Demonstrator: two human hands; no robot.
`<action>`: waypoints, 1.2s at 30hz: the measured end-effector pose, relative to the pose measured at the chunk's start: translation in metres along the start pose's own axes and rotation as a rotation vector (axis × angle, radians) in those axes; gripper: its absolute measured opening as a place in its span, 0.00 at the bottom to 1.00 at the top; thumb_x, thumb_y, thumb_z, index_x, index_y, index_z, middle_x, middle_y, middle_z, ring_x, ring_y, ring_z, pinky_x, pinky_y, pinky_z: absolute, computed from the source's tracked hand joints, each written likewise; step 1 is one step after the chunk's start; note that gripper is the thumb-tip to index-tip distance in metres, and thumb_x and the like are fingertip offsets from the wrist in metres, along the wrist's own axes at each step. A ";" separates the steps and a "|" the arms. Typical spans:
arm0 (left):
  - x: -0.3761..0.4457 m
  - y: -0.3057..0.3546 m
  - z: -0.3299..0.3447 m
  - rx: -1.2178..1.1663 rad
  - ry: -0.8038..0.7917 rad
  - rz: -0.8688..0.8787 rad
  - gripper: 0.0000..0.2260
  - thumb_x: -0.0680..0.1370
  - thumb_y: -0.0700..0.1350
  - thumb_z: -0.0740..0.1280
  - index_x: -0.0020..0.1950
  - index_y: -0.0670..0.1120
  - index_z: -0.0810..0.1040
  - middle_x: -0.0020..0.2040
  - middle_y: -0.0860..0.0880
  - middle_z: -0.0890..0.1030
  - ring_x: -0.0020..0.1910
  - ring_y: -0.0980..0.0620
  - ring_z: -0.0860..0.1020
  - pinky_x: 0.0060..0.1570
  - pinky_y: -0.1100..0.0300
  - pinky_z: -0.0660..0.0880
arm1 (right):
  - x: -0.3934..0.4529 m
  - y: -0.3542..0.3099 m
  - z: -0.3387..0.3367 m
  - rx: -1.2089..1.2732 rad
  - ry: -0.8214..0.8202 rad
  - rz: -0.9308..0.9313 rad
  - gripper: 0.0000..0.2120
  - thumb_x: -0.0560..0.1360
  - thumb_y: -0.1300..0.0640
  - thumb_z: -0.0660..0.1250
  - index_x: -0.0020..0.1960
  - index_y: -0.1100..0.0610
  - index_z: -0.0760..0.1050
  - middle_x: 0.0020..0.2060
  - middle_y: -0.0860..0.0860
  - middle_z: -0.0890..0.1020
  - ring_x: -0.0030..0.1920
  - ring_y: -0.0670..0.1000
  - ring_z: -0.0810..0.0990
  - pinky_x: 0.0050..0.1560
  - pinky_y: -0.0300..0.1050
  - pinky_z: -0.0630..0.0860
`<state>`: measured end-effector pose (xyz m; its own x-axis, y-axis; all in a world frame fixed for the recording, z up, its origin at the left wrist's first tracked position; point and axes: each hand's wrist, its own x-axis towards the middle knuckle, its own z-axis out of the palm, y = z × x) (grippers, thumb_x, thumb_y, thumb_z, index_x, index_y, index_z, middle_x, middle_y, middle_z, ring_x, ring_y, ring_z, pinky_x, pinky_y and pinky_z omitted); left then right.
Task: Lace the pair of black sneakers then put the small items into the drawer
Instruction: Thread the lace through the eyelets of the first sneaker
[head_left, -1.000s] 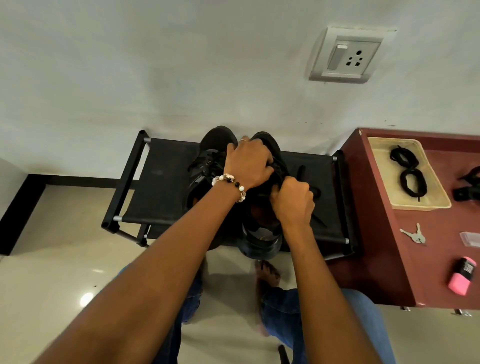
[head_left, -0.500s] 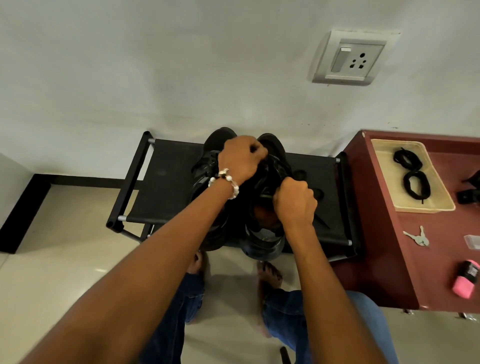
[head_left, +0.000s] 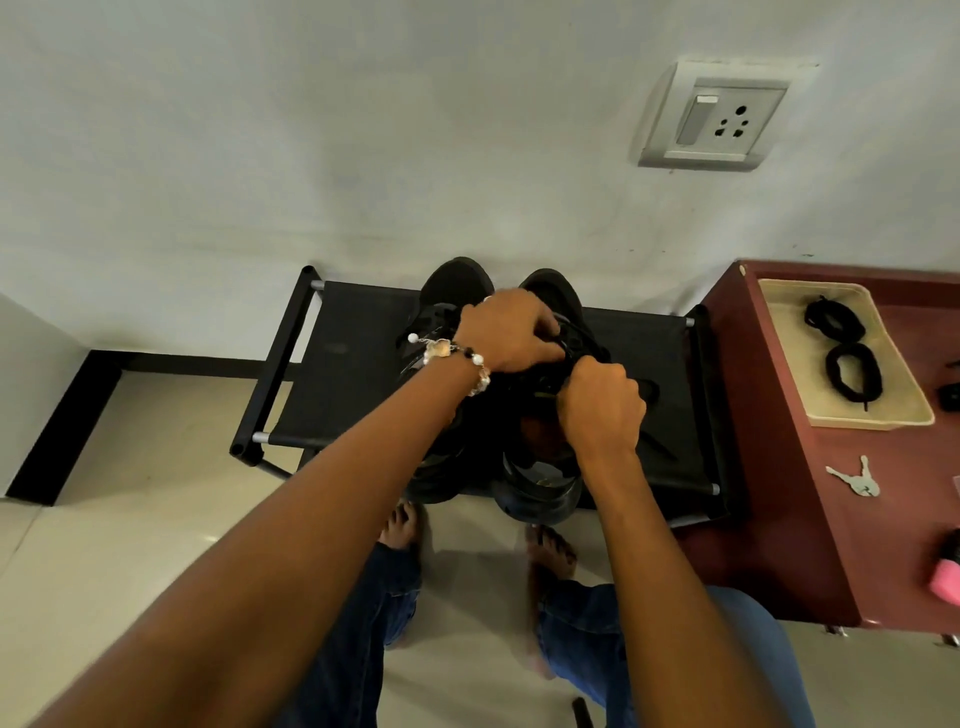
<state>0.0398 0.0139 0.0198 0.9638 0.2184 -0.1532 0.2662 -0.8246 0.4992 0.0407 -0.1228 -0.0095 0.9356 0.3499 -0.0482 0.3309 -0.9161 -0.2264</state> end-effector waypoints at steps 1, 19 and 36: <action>0.001 0.004 0.005 0.135 -0.017 0.002 0.13 0.73 0.54 0.70 0.56 0.54 0.82 0.54 0.51 0.81 0.54 0.48 0.78 0.59 0.46 0.73 | -0.001 0.000 0.000 0.000 0.006 -0.003 0.09 0.81 0.63 0.56 0.51 0.64 0.74 0.46 0.60 0.80 0.46 0.62 0.80 0.38 0.50 0.71; -0.013 -0.004 -0.017 -1.523 0.496 -0.226 0.08 0.79 0.38 0.62 0.40 0.40 0.76 0.37 0.46 0.80 0.36 0.48 0.80 0.47 0.52 0.79 | -0.002 0.000 0.002 -0.001 0.036 0.007 0.09 0.80 0.64 0.56 0.48 0.64 0.74 0.45 0.60 0.80 0.45 0.62 0.80 0.36 0.49 0.71; -0.004 0.024 0.023 0.451 0.242 0.018 0.10 0.76 0.49 0.67 0.54 0.46 0.81 0.61 0.44 0.73 0.63 0.42 0.71 0.56 0.50 0.72 | -0.002 0.002 0.000 -0.002 0.012 0.026 0.07 0.81 0.63 0.57 0.50 0.63 0.74 0.47 0.60 0.79 0.47 0.61 0.80 0.37 0.49 0.70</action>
<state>0.0421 -0.0193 0.0125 0.9587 0.2727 0.0804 0.2671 -0.9608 0.0737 0.0390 -0.1253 -0.0097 0.9451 0.3240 -0.0425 0.3071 -0.9251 -0.2233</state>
